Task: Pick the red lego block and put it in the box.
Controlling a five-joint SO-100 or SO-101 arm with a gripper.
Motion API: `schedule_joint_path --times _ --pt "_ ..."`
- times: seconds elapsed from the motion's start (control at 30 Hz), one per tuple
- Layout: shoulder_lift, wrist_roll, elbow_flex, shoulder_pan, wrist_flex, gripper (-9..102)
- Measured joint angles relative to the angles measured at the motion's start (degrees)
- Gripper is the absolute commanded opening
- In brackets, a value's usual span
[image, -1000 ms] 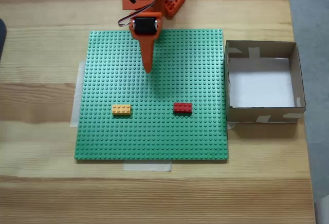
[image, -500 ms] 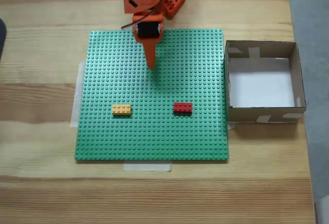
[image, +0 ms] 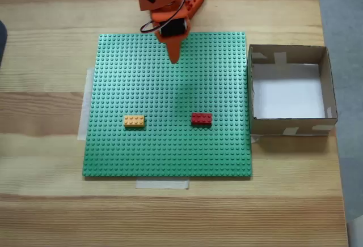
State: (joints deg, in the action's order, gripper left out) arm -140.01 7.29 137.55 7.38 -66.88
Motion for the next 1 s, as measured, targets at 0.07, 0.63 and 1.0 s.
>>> schedule_joint_path --times 0.07,0.63,1.0 --pt "3.69 -2.20 -4.31 2.02 -1.49 -1" --pt "38.85 -8.17 -33.75 10.37 -2.81 -1" --pt "51.42 -8.96 -40.52 9.14 -2.02 0"
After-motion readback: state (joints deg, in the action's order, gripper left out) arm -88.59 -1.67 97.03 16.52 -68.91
